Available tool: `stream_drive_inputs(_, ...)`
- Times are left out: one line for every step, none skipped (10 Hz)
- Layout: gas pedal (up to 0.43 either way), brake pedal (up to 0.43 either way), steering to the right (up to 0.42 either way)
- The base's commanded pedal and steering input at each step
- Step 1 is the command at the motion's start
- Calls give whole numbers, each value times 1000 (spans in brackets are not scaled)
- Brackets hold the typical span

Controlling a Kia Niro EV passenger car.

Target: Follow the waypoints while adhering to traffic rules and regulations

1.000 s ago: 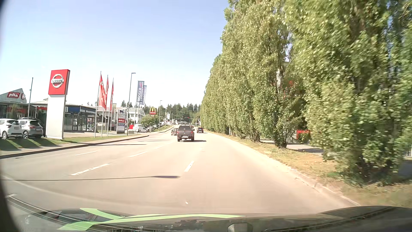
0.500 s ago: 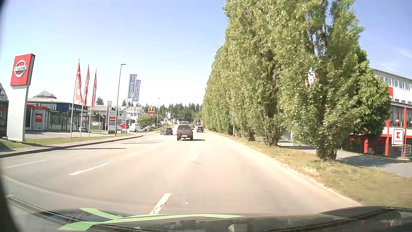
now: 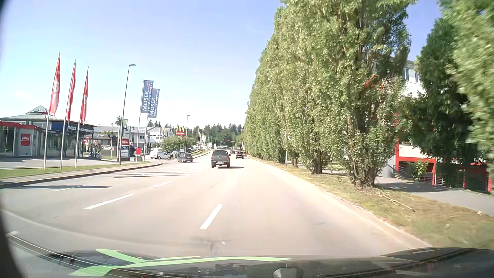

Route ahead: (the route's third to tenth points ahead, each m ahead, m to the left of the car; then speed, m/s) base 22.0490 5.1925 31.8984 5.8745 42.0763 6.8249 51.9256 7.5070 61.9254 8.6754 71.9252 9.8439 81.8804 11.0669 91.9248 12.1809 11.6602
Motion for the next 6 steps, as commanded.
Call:
stream_drive_inputs(20, 0, -8)
stream_drive_inputs(28, 0, -8)
stream_drive_inputs(28, 0, -8)
stream_drive_inputs(28, 0, -8)
stream_drive_inputs(28, 0, -8)
stream_drive_inputs(28, 0, -8)
